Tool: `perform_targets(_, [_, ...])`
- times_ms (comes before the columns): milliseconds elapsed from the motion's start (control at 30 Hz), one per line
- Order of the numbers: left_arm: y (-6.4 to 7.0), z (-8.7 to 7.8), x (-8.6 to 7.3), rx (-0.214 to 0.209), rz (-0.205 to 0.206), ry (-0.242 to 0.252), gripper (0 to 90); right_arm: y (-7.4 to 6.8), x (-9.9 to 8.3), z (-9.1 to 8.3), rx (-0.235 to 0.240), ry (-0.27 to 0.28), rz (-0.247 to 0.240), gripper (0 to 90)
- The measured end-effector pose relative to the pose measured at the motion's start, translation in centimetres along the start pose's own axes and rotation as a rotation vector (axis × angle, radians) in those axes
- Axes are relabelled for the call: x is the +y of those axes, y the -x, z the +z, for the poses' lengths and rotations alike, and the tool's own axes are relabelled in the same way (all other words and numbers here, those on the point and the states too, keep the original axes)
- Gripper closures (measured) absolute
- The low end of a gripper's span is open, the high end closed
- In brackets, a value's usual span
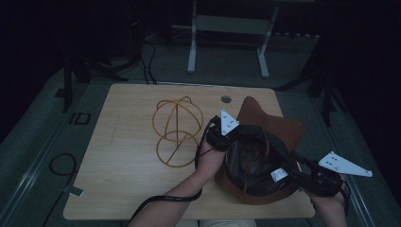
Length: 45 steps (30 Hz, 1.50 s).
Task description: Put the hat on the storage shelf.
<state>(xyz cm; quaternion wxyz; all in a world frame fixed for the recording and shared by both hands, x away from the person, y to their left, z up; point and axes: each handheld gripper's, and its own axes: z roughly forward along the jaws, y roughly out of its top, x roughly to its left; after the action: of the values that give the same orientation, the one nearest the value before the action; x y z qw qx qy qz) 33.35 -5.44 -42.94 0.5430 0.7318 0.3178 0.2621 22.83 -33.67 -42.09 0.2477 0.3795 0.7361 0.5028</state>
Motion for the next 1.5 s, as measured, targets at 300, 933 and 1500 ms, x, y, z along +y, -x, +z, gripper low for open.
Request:
perform_targets(300, [0.4,-1.9,2.6,-0.055,-0.008,0.073,86.7,-0.6,1.4,-3.3,0.089,0.073,-0.039,40.8])
perform_targets(933, [-0.5,-2.8,2.5,-0.153,0.056,0.123,86.5,4.0,1.6,-5.5,-0.014,0.065,-0.058,44.5])
perform_targets(1500, [-1.8,-4.1,1.3,-0.448,-0.011,0.339,86.3,2.7,1.1,4.2,0.295,0.021,-0.03,37.5])
